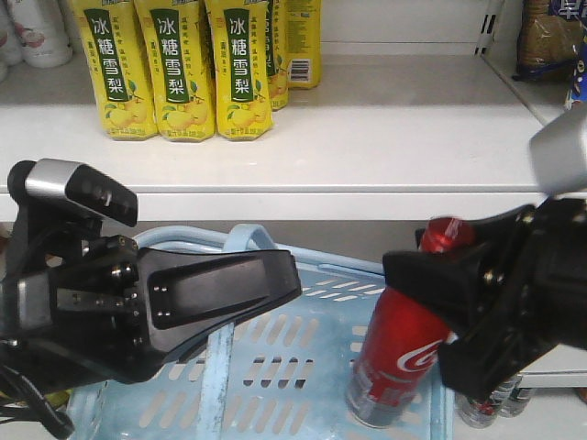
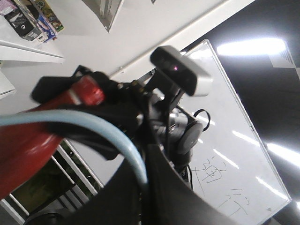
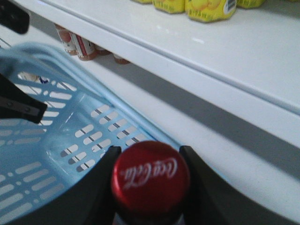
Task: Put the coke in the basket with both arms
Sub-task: 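Lower the bottle into the basket and open the right gripper, then withdraw the open right gripper away from the basket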
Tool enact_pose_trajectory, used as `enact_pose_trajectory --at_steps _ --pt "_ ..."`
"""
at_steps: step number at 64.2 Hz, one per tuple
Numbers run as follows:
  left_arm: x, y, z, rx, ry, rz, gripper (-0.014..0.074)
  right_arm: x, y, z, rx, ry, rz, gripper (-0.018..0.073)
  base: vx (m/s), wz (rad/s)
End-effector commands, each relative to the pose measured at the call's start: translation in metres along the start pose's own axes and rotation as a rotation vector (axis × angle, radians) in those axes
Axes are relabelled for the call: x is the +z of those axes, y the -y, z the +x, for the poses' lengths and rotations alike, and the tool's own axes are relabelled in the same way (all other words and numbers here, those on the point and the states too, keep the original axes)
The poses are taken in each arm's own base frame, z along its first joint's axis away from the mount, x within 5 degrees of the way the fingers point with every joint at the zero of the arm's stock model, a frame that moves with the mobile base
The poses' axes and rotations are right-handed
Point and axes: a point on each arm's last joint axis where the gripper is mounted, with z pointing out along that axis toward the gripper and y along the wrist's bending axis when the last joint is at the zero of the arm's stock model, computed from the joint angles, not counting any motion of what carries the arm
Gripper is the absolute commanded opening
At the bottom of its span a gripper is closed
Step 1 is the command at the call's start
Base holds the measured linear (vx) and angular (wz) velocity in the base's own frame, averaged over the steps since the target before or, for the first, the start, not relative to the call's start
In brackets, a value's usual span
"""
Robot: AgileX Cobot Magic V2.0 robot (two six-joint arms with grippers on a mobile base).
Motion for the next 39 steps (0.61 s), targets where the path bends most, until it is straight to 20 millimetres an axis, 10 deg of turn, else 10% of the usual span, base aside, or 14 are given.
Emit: enact_pose_trajectory --at_steps 1,17,39 --pt "0.000 0.029 -0.002 0.014 -0.004 0.217 -0.0006 0.003 -0.001 -0.008 0.015 0.176 -0.005 -0.0002 0.00 0.00" --pt "0.000 0.029 -0.002 0.014 -0.004 0.217 -0.0006 0.023 0.000 0.003 0.036 0.091 -0.020 0.0096 0.00 0.00" --pt "0.000 0.029 -0.002 0.014 -0.004 0.217 -0.0006 0.023 0.000 0.000 -0.011 0.121 -0.014 0.0549 0.00 0.00"
